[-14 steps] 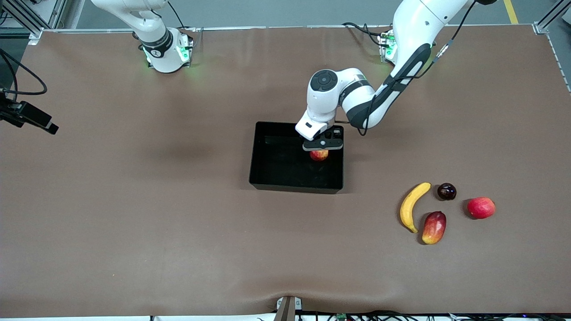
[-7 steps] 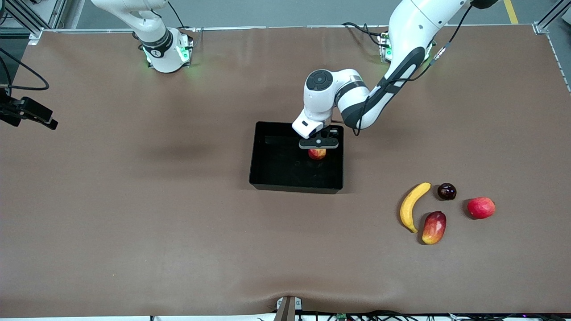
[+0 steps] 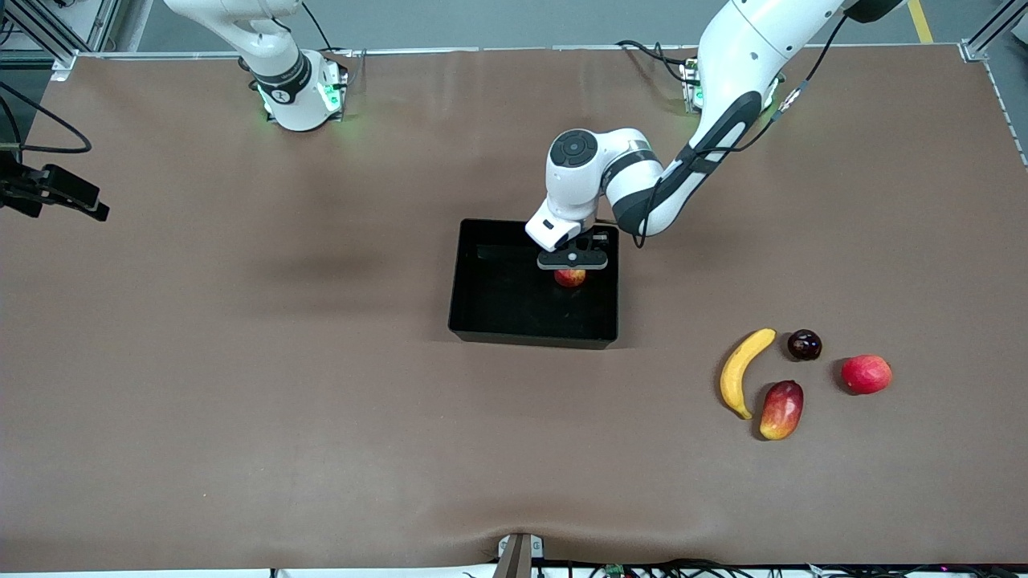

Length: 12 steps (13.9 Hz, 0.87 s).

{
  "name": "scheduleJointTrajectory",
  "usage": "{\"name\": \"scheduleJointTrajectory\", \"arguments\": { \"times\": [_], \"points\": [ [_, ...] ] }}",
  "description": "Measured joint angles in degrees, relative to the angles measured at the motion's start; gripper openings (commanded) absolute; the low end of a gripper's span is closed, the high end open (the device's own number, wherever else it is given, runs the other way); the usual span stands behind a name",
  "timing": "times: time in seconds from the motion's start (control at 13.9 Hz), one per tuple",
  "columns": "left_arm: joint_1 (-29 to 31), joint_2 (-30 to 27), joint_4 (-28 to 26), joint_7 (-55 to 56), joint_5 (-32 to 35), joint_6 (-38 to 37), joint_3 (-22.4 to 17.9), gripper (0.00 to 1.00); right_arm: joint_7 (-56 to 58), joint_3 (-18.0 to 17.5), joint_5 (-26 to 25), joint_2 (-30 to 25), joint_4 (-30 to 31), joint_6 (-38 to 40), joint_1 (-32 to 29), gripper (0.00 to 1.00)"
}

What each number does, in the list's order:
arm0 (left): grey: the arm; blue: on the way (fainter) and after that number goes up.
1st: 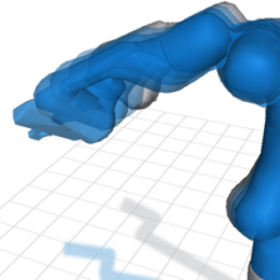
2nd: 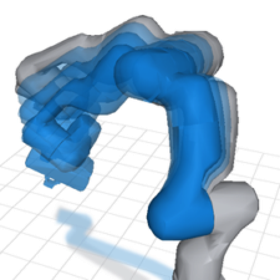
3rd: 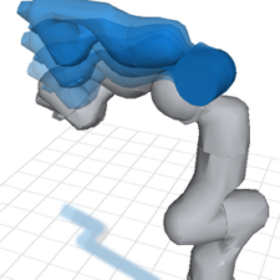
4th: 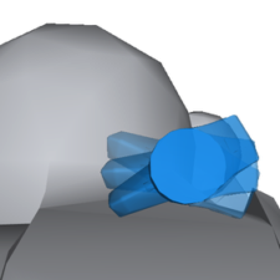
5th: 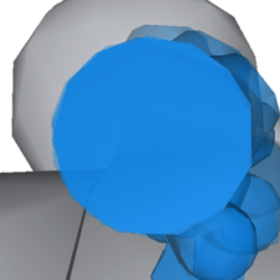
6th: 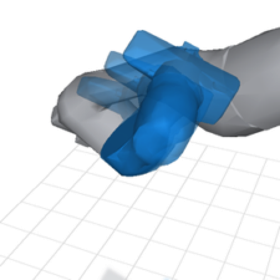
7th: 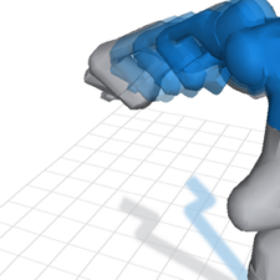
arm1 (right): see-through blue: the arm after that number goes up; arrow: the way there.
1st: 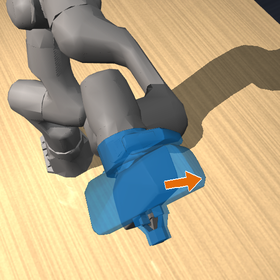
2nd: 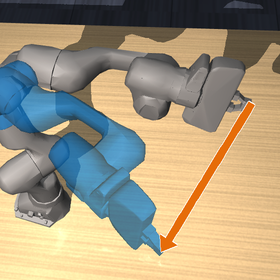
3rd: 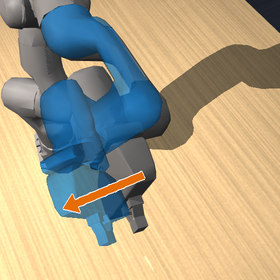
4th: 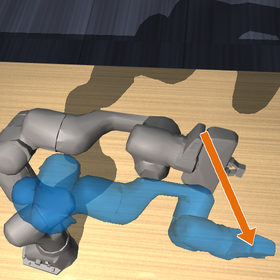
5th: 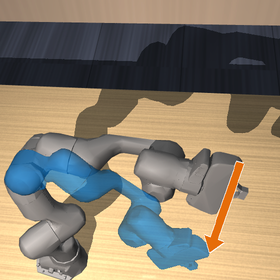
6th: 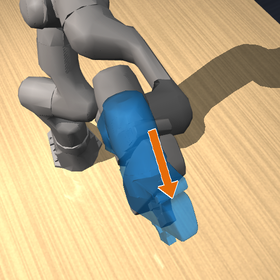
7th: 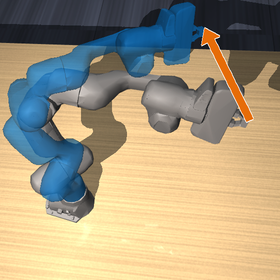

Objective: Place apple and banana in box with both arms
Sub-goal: 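Lower the red apple into the box and open the left gripper, then move the left gripper from the box to the yellow banana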

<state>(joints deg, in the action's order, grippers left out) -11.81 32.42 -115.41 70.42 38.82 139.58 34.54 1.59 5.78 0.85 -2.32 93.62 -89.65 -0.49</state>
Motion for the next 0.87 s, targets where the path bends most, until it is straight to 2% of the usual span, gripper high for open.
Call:
{"name": "scheduleJointTrajectory", "arguments": {
  "times": [0.22,0.5,0.65,0.87],
  "points": [
    [0.3,-0.6,1.1,0.1,0.0,-0.1,0.0,1.0,0.0,0.0,0.0,0.0,-1.2,0.0,0.0,1.0],
    [2.0,-4.1,2.3,0.4,-0.6,-0.6,0.8,1.0,0.0,-0.1,0.0,0.5,-2.6,0.0,0.0,1.0],
    [2.8,-5.7,4.4,0.3,-1.3,-4.1,1.2,1.0,0.0,-0.1,0.0,1.0,-3.2,0.0,0.0,1.0],
    [3.0,-6.7,11.1,-7.2,-7.7,-14.2,1.6,1.0,0.0,-0.1,0.0,1.3,-3.7,0.0,0.0,1.0]
  ]
}}
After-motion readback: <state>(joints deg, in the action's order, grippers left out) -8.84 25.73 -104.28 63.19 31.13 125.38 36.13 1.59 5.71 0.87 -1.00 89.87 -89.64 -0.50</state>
